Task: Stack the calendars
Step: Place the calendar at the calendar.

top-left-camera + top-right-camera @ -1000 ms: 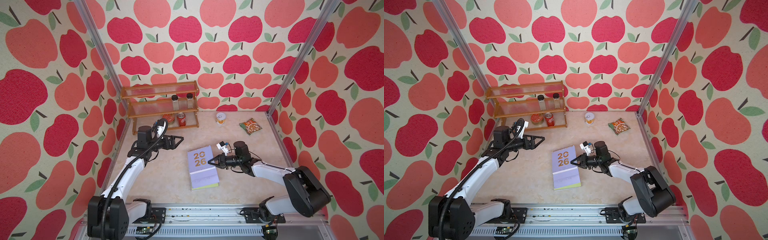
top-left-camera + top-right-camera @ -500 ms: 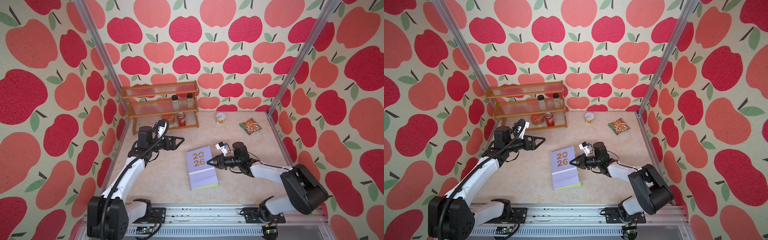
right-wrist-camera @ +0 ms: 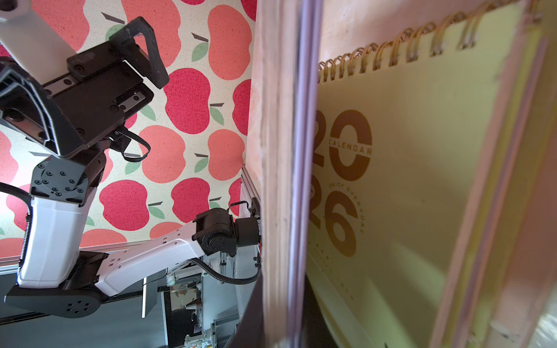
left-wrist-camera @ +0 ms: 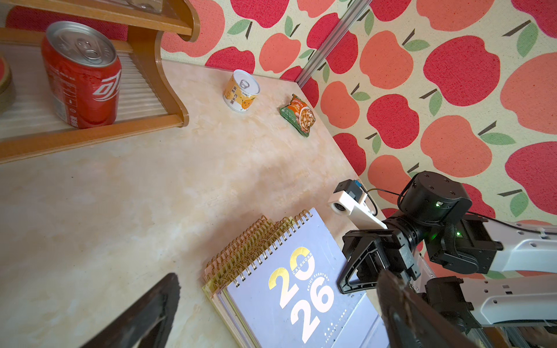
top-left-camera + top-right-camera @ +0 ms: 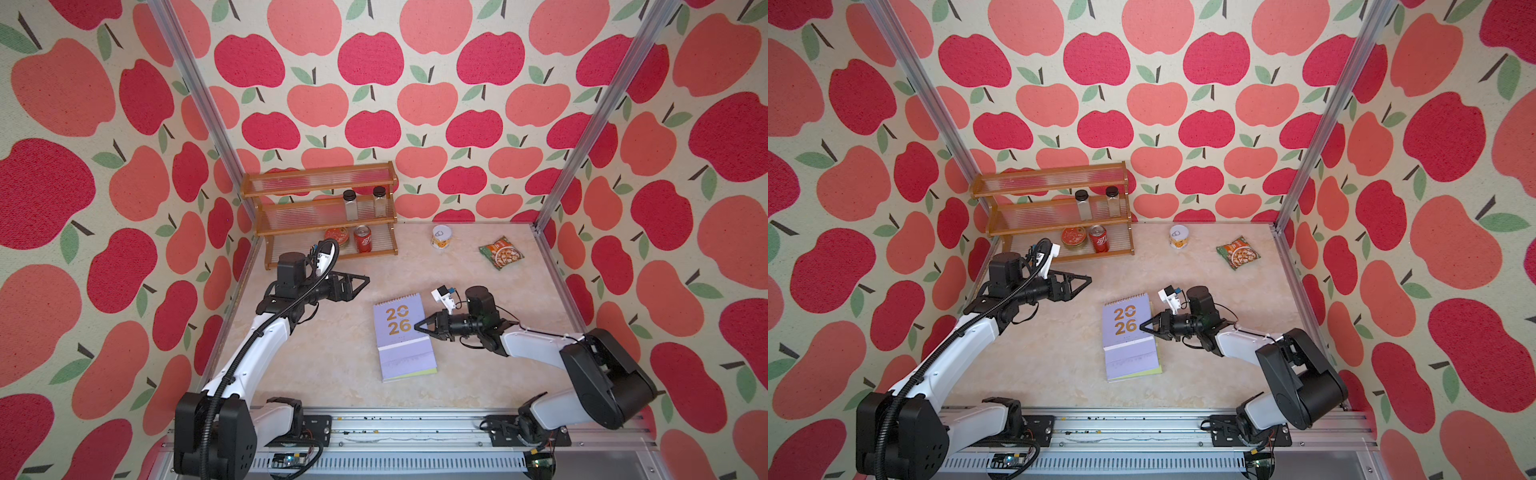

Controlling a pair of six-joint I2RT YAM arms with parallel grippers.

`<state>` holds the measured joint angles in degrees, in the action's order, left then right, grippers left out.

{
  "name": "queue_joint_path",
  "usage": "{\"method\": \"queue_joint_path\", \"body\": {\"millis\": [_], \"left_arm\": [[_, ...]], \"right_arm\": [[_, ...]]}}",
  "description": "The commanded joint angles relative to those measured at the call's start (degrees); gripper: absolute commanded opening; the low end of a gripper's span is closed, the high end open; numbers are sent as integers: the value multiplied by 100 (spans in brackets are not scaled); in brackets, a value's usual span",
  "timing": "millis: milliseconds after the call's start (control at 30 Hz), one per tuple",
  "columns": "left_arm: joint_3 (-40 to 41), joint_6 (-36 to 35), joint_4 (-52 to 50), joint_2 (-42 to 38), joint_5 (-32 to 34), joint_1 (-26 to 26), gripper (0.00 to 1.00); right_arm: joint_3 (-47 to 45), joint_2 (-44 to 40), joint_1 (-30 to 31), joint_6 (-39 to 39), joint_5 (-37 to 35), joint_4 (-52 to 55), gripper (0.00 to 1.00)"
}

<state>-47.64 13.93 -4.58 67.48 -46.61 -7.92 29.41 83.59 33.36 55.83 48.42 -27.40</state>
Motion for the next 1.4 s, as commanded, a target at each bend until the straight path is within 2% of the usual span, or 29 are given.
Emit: {"method": "queue_joint_path", "body": {"millis": [0, 367, 567, 767, 967, 1100, 1233, 1367], "left_arm": [[-181, -115, -113, -86, -147, -19, 100], [-228, -138, -192, -113, -154, -34, 100], [-245, -145, -218, -130, -164, -34, 100], [-235, -174, -237, -154, -155, -53, 100], [-248, -193, -272, -170, -164, -65, 100], [-240, -195, -280, -183, -147, -78, 100], [-255, -198, -298, -184, -121, -89, 100], [-253, -224, -322, -194, -57, -92, 100]], "right_arm": [[-102, 53, 28, -51, -102, -63, 0], [-198, 159, -36, -185, -278, 73, 0], [-197, 120, -84, -299, -455, 329, 17], [-187, 28, -179, -325, -563, 513, 30], [-108, -124, -199, -487, -678, 899, 49], [81, -383, -198, -858, -923, 1674, 56], [336, -775, -182, -1285, -1434, 2654, 62], [746, -1203, -120, -1872, -2135, 3738, 73]]}}
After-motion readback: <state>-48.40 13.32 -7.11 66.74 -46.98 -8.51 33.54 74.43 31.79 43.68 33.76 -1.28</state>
